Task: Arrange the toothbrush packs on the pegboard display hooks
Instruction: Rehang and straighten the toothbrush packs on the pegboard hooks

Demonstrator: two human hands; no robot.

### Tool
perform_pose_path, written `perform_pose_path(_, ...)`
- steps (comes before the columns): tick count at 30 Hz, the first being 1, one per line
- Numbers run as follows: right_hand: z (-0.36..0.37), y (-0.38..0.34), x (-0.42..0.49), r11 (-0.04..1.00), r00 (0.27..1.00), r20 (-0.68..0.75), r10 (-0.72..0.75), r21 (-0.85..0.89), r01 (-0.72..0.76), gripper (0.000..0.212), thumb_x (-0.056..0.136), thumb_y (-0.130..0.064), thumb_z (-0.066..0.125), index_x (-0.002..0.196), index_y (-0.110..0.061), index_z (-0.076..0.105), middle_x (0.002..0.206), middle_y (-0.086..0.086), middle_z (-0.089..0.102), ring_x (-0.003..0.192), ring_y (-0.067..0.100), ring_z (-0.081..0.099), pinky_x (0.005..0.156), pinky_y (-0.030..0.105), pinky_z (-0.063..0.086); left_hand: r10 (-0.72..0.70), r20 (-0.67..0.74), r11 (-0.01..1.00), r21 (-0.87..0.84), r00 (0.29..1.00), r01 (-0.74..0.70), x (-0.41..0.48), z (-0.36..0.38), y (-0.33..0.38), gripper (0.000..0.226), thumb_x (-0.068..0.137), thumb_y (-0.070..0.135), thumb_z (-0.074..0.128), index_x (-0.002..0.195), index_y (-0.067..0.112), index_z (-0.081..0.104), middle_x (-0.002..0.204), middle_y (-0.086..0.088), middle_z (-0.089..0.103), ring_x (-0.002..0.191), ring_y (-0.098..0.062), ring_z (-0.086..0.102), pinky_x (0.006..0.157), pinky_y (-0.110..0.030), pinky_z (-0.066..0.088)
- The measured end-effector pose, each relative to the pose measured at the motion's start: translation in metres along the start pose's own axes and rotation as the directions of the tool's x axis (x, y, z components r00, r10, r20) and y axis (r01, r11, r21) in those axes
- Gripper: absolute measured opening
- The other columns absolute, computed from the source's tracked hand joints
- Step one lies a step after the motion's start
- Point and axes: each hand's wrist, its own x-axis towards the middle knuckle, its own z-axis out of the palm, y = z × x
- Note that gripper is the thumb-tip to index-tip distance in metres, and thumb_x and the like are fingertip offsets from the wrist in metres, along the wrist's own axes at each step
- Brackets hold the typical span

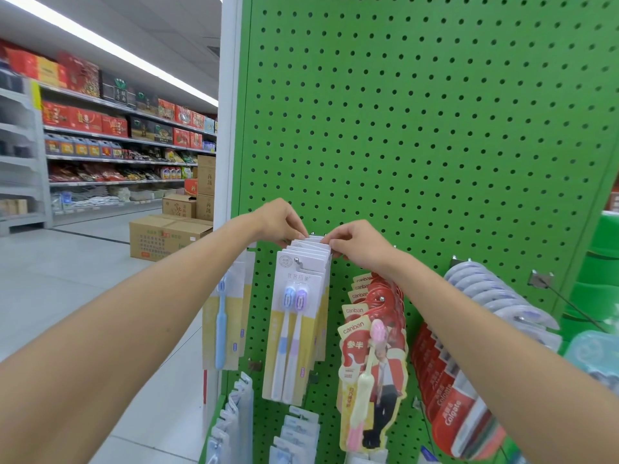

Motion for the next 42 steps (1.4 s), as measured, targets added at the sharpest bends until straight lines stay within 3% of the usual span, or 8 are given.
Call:
perform_pose_path(8, 0.0, -0.003, -0.004, 0.999, 1.0, -0.003, -0.01, -0.033, 0.01, 0.025, 0.098, -0.011, 0.054, 0.084, -0.023, 0.07, 0.096, 0.011, 0.073, 0.079, 0.02, 0.057, 0.087, 0.047, 0.054, 0.028, -0.056, 0.998, 0.057, 0.998, -0.025, -0.002, 0.0, 0.004, 0.008, 0.089, 0.008, 0.069, 0.093, 0.009, 0.076, 0.083, -0.005, 0.073, 0.068, -0.009, 0.066, 0.061, -0.015, 0.054)
perform_pose_path(12, -0.001, -0.004, -0.005, 0.999, 1.0, -0.004, -0.016, -0.035, 0.016, 0.023, 0.098, -0.01, 0.053, 0.088, -0.02, 0.072, 0.095, 0.011, 0.073, 0.077, 0.02, 0.056, 0.081, 0.043, 0.054, 0.009, -0.104, 0.999, 0.052, 0.995, -0.004, -0.004, -0.007, 0.003, 0.006, 0.088, 0.008, 0.069, 0.089, 0.009, 0.075, 0.082, -0.007, 0.072, 0.072, -0.016, 0.069, 0.072, -0.025, 0.059)
perform_pose_path(17, 0.001, -0.005, -0.006, 0.999, 1.0, -0.014, -0.006, -0.043, 0.005, 0.023, 0.099, -0.012, 0.053, 0.088, -0.022, 0.071, 0.099, 0.011, 0.072, 0.069, 0.021, 0.057, 0.07, 0.037, 0.053, -0.019, -0.134, 0.995, 0.097, 0.991, 0.032, -0.016, -0.017, -0.002, 0.008, 0.088, 0.008, 0.07, 0.093, 0.006, 0.075, 0.083, -0.008, 0.073, 0.068, -0.013, 0.067, 0.065, -0.02, 0.058)
perform_pose_path(21, 0.002, -0.008, -0.008, 0.999, 0.997, -0.073, 0.01, -0.051, -0.014, 0.019, 0.099, -0.014, 0.051, 0.105, -0.017, 0.069, 0.112, 0.003, 0.067, 0.096, 0.029, 0.067, 0.078, 0.034, 0.054, -0.039, -0.164, 0.991, 0.124, 0.986, 0.06, -0.029, -0.023, -0.005, 0.007, 0.087, 0.008, 0.071, 0.092, 0.005, 0.076, 0.075, -0.005, 0.072, 0.061, -0.012, 0.067, 0.067, -0.023, 0.06)
perform_pose_path(25, 0.001, -0.02, -0.015, 0.999, 0.991, -0.131, -0.012, -0.038, 0.007, 0.021, 0.1, -0.013, 0.049, 0.108, -0.017, 0.068, 0.111, 0.001, 0.065, 0.051, 0.006, 0.045, 0.049, 0.018, 0.038, -0.04, -0.194, 0.988, 0.14, 0.98, 0.068, -0.048, -0.023, 0.001, 0.006, 0.084, 0.004, 0.073, 0.09, 0.004, 0.074, 0.07, -0.002, 0.07, 0.058, -0.011, 0.068, 0.062, -0.023, 0.059)
perform_pose_path(31, 0.009, -0.043, -0.034, 0.999, 0.99, -0.136, -0.032, -0.043, 0.027, 0.021, 0.1, -0.012, 0.047, 0.105, -0.018, 0.067, 0.11, 0.002, 0.066, 0.063, 0.018, 0.056, 0.057, 0.024, 0.047, -0.061, -0.299, 0.98, 0.162, 0.952, 0.114, -0.078, -0.016, 0.002, 0.009, 0.08, -0.001, 0.07, 0.073, 0.004, 0.073, 0.065, -0.008, 0.072, 0.063, -0.019, 0.073, 0.072, -0.035, 0.062)
perform_pose_path(35, 0.019, -0.054, -0.049, 0.996, 0.982, -0.174, -0.069, -0.07, 0.057, 0.022, 0.098, -0.006, 0.049, 0.105, -0.015, 0.067, 0.106, 0.0, 0.065, 0.097, 0.026, 0.066, 0.076, 0.029, 0.054, -0.087, -0.378, 0.973, 0.165, 0.922, 0.16, -0.101, -0.011, 0.007, 0.016, 0.08, -0.002, 0.066, 0.066, 0.004, 0.073, 0.065, -0.008, 0.072, 0.056, -0.01, 0.068, 0.075, -0.035, 0.061)
perform_pose_path(42, 0.037, -0.065, -0.078, 0.984, 0.903, -0.391, -0.175, -0.036, 0.175, 0.02, 0.089, 0.0, 0.055, 0.096, -0.014, 0.068, 0.082, -0.008, 0.062, 0.074, 0.004, 0.056, 0.071, 0.022, 0.048, -0.097, -0.452, 0.972, 0.146, 0.887, 0.181, -0.146, -0.014, 0.009, 0.015, 0.082, 0.002, 0.068, 0.069, 0.006, 0.073, 0.064, -0.009, 0.072, 0.061, -0.013, 0.07, 0.076, -0.037, 0.061)
